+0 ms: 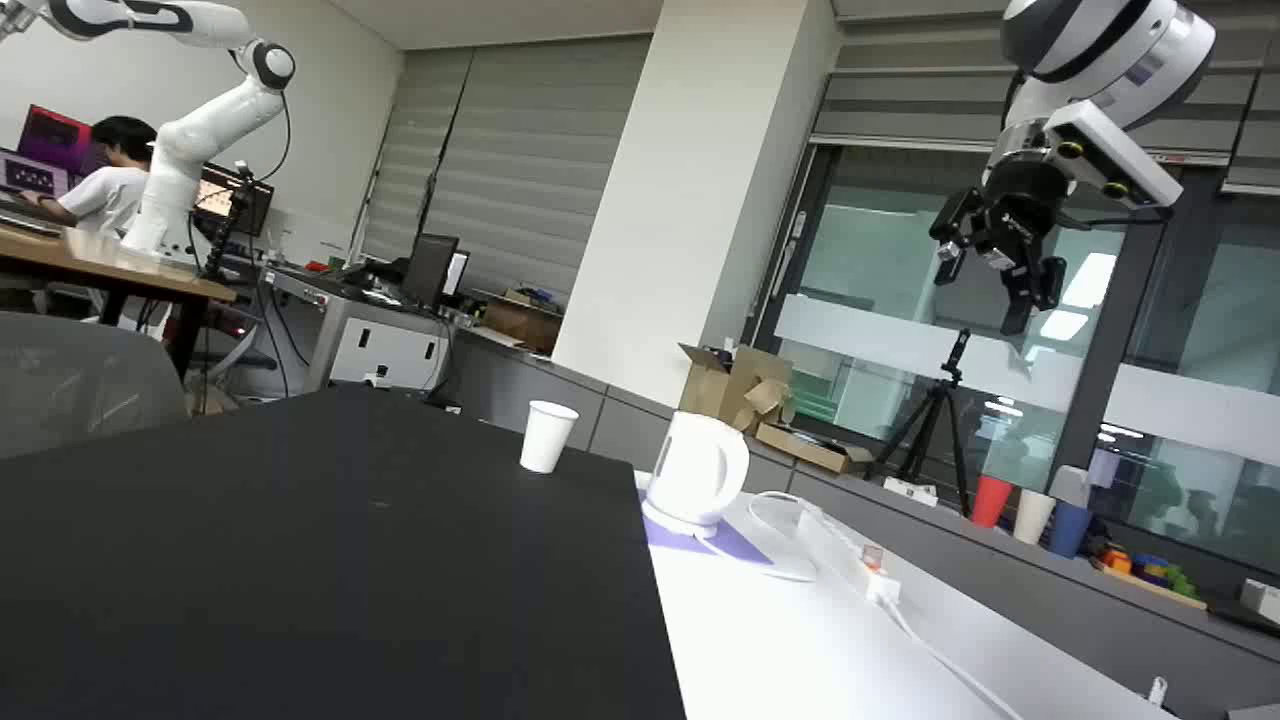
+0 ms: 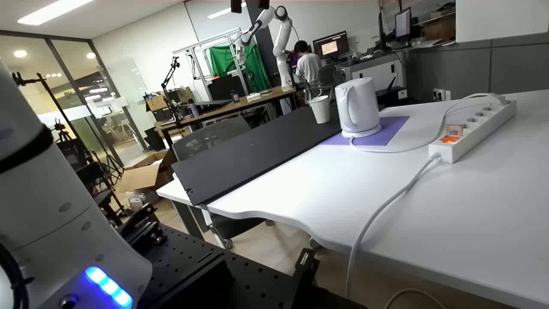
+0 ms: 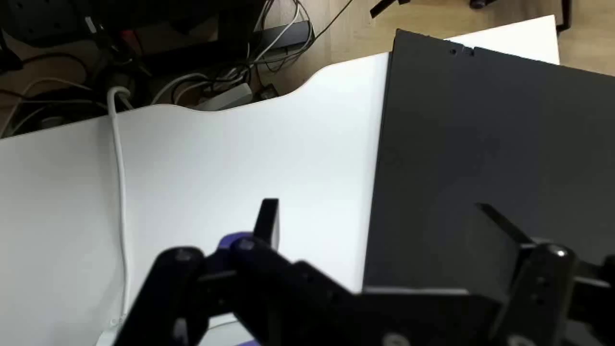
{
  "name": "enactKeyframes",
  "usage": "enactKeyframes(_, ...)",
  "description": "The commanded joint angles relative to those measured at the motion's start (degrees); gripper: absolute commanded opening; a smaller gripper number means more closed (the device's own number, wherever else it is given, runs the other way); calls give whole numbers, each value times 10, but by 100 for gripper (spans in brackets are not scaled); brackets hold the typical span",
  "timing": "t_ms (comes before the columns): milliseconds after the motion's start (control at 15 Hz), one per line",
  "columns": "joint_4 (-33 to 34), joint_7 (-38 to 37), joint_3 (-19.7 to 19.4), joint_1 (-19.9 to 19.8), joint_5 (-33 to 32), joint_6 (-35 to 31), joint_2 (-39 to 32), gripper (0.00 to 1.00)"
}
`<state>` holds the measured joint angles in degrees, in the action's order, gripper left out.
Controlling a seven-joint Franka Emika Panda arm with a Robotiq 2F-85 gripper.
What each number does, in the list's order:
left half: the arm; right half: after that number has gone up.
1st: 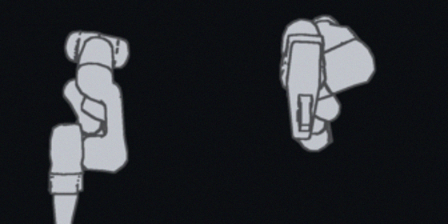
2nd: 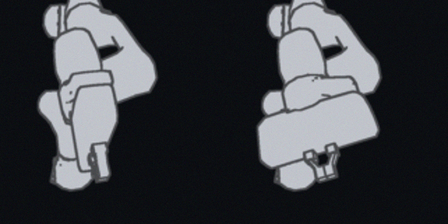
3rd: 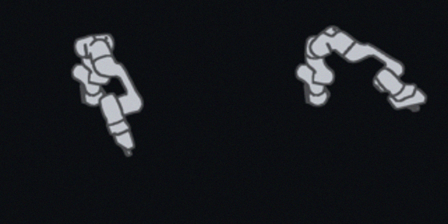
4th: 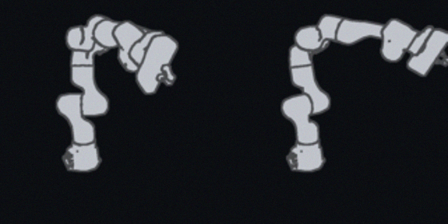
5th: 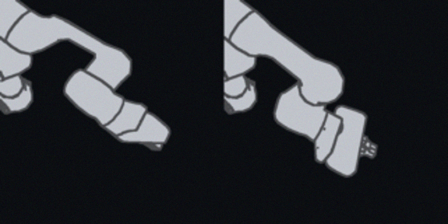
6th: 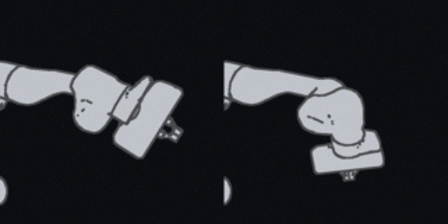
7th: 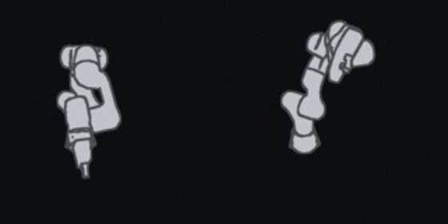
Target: Turn off the first switch on the extension cord
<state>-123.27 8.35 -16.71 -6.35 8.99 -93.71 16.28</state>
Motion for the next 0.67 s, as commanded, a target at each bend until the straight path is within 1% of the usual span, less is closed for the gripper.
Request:
enactKeyframes(0, 2, 4, 13, -15, 3, 1, -2, 100)
enactKeyframes(467, 2, 4, 13, -15, 3, 1, -2, 100)
enactKeyframes(533, 1, 9, 10, -18, 8, -12, -7, 100)
enactKeyframes(600, -3, 21, 7, -21, 15, -44, -15, 100)
